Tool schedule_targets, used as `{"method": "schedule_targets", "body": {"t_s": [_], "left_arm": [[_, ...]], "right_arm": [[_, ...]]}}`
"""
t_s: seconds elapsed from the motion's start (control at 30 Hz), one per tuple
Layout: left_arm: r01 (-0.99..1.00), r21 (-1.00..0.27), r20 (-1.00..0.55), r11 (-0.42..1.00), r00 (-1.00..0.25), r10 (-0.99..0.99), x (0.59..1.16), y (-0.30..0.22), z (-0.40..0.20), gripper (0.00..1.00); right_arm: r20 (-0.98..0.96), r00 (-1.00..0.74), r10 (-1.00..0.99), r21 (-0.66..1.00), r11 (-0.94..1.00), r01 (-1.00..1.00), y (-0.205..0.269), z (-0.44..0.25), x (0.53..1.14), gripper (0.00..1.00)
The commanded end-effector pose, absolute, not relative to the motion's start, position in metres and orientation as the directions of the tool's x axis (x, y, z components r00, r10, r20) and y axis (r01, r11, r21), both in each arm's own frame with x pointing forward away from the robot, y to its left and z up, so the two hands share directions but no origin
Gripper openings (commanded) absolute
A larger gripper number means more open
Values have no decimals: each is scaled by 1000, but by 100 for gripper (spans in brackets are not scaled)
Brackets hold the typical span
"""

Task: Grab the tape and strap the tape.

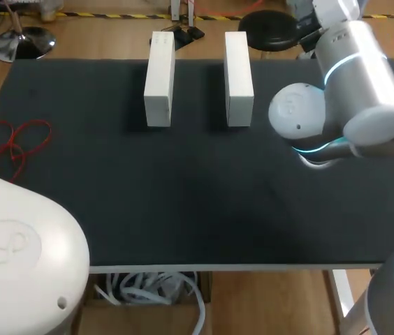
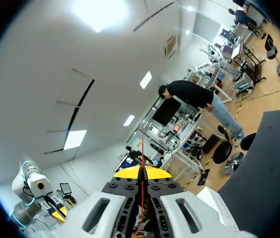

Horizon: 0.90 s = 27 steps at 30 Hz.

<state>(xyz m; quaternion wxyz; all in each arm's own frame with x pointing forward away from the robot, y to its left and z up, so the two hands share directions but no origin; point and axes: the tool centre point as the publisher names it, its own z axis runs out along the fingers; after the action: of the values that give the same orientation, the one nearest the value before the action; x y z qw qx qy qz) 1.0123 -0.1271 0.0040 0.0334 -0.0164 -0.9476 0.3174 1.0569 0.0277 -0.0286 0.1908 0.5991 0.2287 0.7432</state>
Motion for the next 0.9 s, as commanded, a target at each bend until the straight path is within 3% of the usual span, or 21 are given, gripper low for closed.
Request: {"method": "schedule_targets", "body": {"t_s": [0.03, 0.3, 0.9], "left_arm": [[9, -599, 55, 801, -997, 52, 1012, -127, 5, 0], [9, -599, 55, 801, -997, 52, 1012, -127, 5, 0], [9, -599, 55, 801, -997, 52, 1012, -127, 5, 0]], "right_arm": [[807, -180, 562, 571, -821, 0, 27, -24, 1055, 0], [807, -180, 562, 571, -821, 0, 27, -24, 1055, 0], [599, 77, 797, 801, -597, -54, 59, -21, 1036, 0]]}}
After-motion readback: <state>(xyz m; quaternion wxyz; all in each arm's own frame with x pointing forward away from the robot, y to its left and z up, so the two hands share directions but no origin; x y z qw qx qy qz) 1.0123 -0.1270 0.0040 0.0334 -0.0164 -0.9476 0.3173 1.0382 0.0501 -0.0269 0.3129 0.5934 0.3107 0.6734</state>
